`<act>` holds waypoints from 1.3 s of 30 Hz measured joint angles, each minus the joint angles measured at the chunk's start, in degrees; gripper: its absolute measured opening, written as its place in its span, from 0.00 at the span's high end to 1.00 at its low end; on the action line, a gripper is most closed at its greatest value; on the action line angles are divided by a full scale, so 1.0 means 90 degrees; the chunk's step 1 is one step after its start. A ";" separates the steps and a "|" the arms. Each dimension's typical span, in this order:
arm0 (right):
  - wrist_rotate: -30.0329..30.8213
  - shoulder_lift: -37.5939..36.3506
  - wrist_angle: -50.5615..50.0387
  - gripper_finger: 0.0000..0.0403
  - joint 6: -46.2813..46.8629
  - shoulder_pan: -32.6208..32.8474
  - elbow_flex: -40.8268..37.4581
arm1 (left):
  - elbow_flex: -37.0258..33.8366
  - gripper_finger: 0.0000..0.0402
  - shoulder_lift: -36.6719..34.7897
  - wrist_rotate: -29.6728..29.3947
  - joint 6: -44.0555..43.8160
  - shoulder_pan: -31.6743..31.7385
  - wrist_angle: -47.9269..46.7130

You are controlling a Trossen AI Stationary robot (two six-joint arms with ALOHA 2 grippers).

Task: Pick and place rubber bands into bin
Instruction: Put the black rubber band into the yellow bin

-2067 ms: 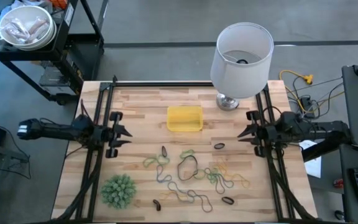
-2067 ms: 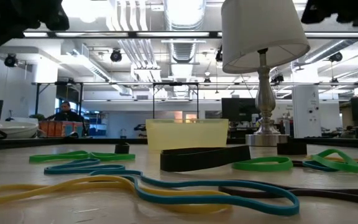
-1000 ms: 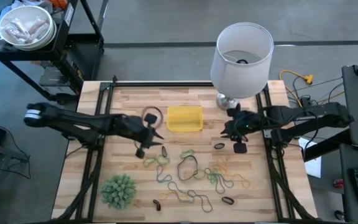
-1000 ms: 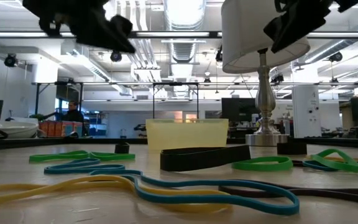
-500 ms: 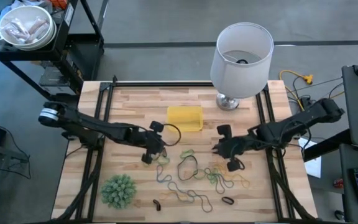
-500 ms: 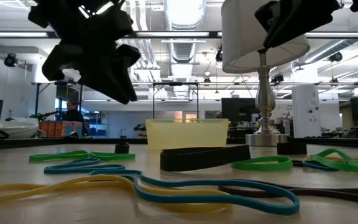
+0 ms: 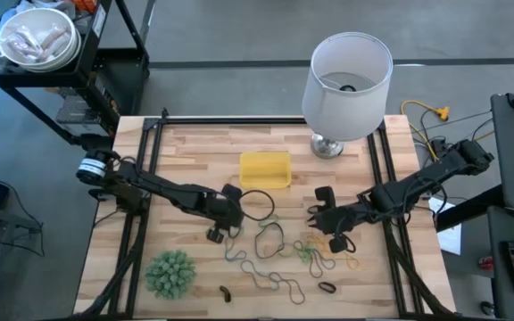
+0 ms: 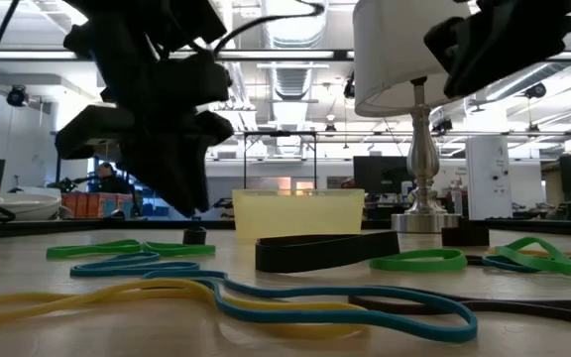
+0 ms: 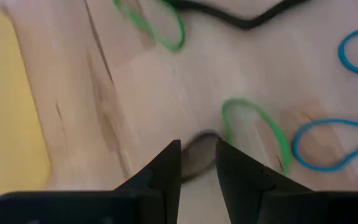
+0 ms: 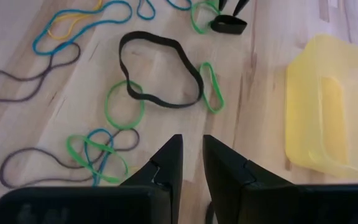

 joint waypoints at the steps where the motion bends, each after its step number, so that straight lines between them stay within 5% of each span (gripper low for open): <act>1: 0.0033 -0.0006 0.0007 0.86 0.0048 0.0017 -0.0055 | -0.0021 0.79 0.0023 0.0003 -0.0104 0.0000 0.0045; 24: 0.0118 -0.0009 0.0211 0.86 0.0185 0.0073 -0.0140 | -0.0106 0.80 0.0562 0.0287 0.0023 0.0015 0.0379; 31: 0.0117 -0.0009 0.0210 0.86 0.0135 0.0073 -0.0140 | -0.0038 0.97 0.0406 0.0204 0.0060 0.0022 0.0294; 39: 0.0115 -0.0009 0.0212 0.86 0.0120 0.0073 -0.0140 | -0.0045 1.00 0.0377 0.0184 0.0058 0.0019 0.0274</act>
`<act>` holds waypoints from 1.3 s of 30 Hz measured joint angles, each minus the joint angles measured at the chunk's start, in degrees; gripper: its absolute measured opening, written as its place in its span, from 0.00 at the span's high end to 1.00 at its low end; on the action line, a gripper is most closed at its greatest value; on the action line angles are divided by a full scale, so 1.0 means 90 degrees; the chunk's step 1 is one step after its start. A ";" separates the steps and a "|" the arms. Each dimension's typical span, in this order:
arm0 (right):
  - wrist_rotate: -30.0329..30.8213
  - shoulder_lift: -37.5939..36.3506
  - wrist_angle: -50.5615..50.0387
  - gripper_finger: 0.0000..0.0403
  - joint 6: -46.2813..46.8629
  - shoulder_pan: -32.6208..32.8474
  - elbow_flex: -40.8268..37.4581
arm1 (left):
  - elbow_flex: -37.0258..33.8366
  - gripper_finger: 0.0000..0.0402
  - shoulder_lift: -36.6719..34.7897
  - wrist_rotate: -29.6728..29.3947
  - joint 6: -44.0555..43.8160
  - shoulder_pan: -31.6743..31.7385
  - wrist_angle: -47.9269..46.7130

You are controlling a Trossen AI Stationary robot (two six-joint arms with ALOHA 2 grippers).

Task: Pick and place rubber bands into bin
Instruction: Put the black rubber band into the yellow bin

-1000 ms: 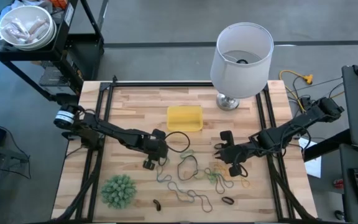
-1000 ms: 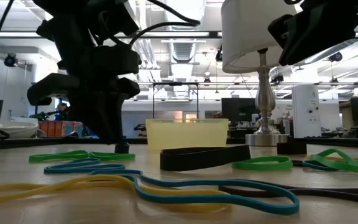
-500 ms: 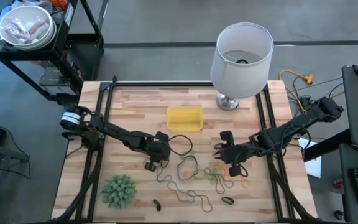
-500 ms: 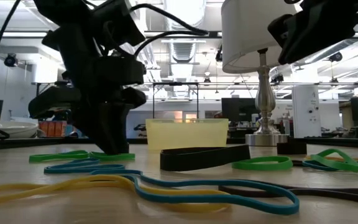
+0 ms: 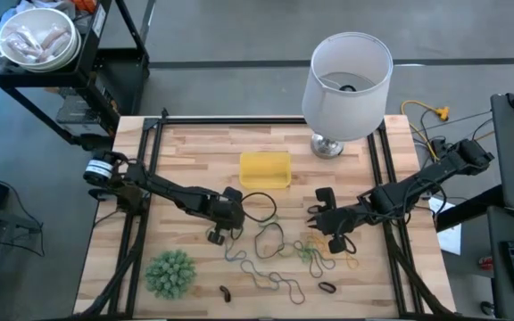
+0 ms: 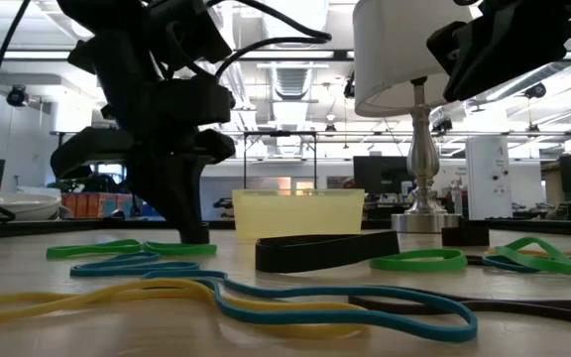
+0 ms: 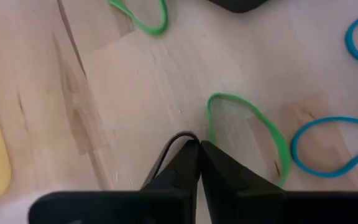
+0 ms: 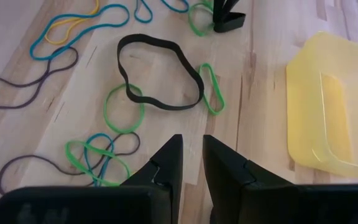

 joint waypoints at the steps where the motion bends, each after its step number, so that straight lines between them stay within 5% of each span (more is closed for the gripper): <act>1: 0.0000 0.0000 0.0004 0.86 0.0002 0.0000 0.0000 | 0.0004 1.00 0.0000 -0.0026 0.0000 0.0000 -0.0004; 8: 0.0000 0.0000 0.0005 0.86 -0.0007 0.0000 0.0000 | 0.0155 1.00 -0.0005 -0.1124 0.0296 -0.0005 0.0238; 23: 0.0000 0.0000 0.0027 0.86 -0.0010 0.0000 0.0000 | 0.0212 1.00 -0.0007 -0.3345 0.2608 0.0248 0.3134; 39: 0.0000 0.0000 0.0031 0.86 -0.0038 0.0000 0.0000 | 0.0175 1.00 0.0172 -0.3458 0.2611 0.1379 0.3211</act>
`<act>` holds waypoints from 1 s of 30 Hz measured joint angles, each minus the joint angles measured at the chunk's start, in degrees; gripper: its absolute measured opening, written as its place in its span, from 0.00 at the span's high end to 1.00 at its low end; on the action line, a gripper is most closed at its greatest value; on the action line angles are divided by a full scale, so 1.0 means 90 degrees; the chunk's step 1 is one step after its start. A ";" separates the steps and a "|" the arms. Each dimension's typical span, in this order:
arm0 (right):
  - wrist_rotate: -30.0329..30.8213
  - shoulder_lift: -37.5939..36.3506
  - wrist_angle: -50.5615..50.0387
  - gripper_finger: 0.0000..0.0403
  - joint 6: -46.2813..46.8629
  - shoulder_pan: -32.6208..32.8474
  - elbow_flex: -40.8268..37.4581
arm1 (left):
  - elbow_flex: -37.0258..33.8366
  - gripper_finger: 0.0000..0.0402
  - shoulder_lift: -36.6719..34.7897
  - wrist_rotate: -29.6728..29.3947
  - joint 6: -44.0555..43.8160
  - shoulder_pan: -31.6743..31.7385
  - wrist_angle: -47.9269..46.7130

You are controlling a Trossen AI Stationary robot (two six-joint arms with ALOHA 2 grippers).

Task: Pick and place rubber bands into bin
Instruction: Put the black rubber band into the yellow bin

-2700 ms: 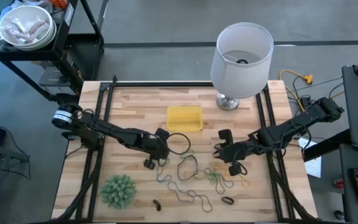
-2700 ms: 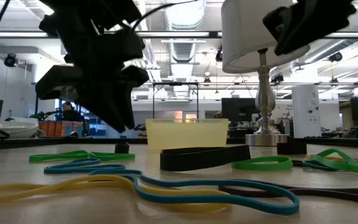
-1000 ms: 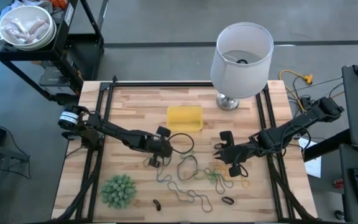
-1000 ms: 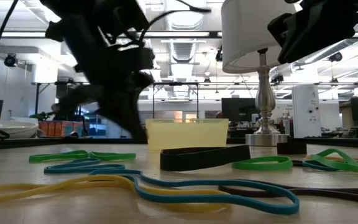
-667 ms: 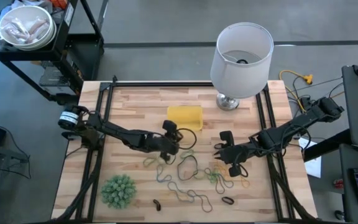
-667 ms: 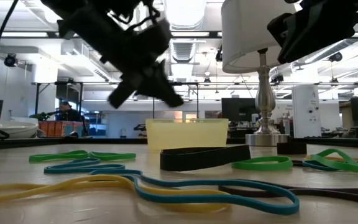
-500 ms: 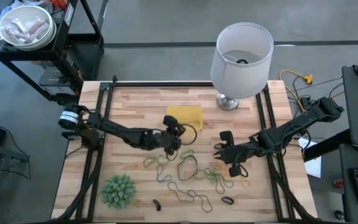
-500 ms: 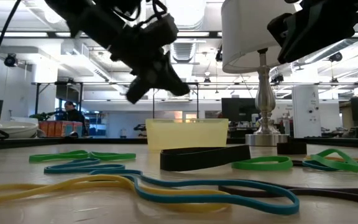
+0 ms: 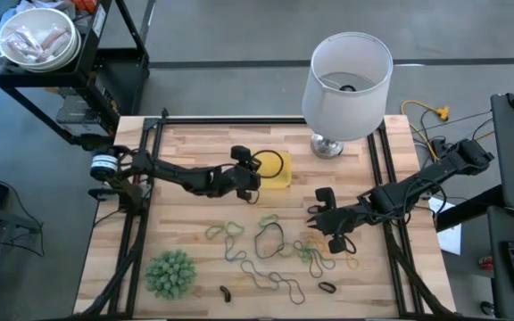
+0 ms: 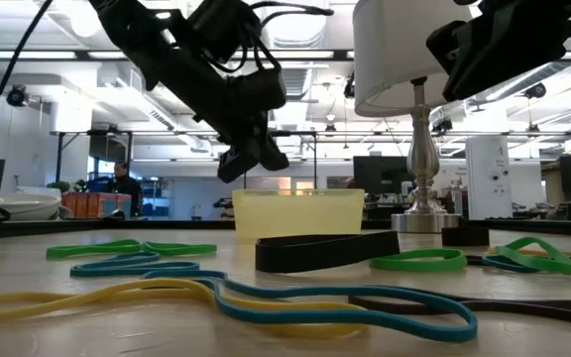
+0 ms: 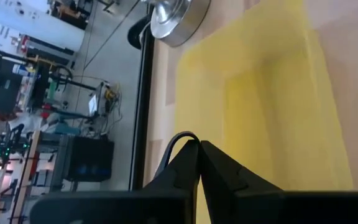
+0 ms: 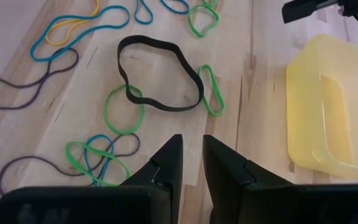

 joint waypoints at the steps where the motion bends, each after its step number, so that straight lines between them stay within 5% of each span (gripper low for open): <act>1: 0.0000 0.0000 0.0002 0.86 -0.0036 0.0002 -0.0002 | 0.0000 1.00 0.0001 0.0001 -0.0001 -0.0002 -0.0001; 16: -0.0002 0.0000 0.0017 0.86 -0.0069 0.0002 -0.0005 | 0.0000 0.79 0.0001 0.0010 -0.0002 -0.0009 0.0002; 23: -0.0002 0.0002 0.0017 0.86 -0.0069 0.0000 -0.0007 | -0.0002 0.77 -0.0043 0.0022 -0.0300 -0.0133 -0.0133; 30: -0.0005 0.0002 0.0008 0.86 -0.0069 0.0002 -0.0022 | 0.0024 0.77 -0.0509 0.0068 -0.0740 -0.0640 -0.1406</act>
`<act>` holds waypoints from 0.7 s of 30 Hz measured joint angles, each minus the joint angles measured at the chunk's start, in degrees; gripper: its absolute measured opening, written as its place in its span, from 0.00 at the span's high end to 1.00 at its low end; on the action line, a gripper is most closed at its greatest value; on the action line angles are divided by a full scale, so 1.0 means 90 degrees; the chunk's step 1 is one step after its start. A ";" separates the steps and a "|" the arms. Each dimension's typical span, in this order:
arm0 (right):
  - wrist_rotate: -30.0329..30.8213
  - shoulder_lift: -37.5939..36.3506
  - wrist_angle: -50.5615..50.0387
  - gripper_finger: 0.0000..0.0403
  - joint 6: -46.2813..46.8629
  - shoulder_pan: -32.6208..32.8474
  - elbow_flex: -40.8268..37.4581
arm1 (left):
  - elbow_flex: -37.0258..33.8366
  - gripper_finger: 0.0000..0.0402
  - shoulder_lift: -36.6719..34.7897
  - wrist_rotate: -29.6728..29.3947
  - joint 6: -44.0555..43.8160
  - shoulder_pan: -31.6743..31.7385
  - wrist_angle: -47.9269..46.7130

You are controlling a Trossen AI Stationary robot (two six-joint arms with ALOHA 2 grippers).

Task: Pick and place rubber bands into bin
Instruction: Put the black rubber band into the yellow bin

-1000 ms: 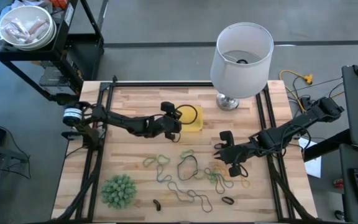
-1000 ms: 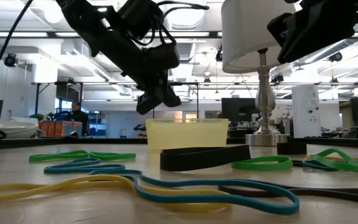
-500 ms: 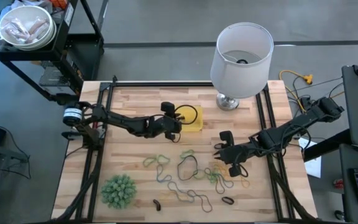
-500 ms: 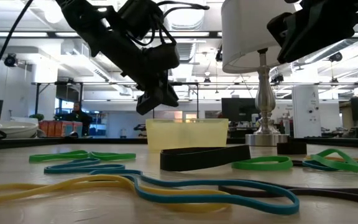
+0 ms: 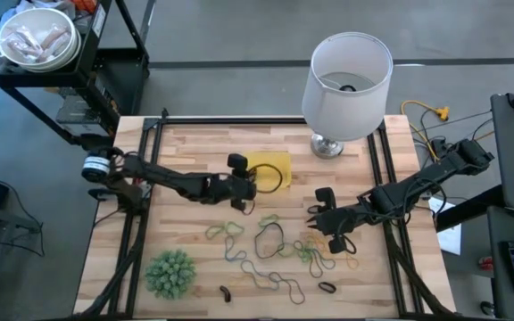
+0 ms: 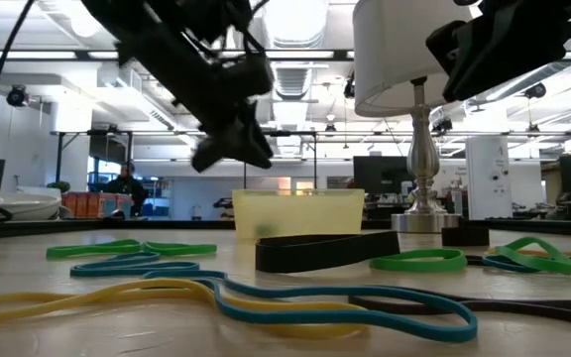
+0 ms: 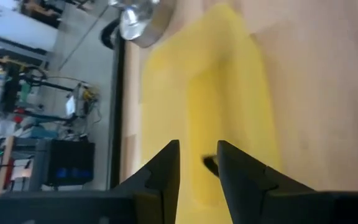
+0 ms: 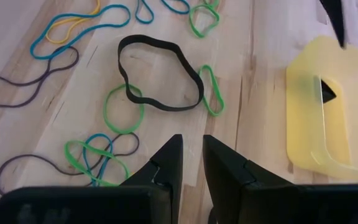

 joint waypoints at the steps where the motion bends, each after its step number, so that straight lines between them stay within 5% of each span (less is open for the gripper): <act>1: 0.0002 0.0000 0.0007 0.86 0.0000 0.0000 0.0000 | -0.0004 0.77 -0.0096 0.0004 -0.0122 -0.0090 -0.0152; 10: -0.0031 0.0166 0.0129 0.86 0.0609 -0.0002 -0.0013 | -0.0029 0.77 -0.0688 0.0713 -0.1419 -0.0923 -0.1330; 15: -0.0691 0.0796 0.0424 0.86 0.0702 -0.0012 -0.0017 | -0.0049 0.77 -0.0699 0.0881 -0.1444 -0.1189 -0.1301; 21: -0.0465 0.1474 -0.1007 0.86 0.1115 -0.0017 -0.0015 | -0.0121 0.77 -0.0707 0.0878 -0.1449 -0.1288 -0.1340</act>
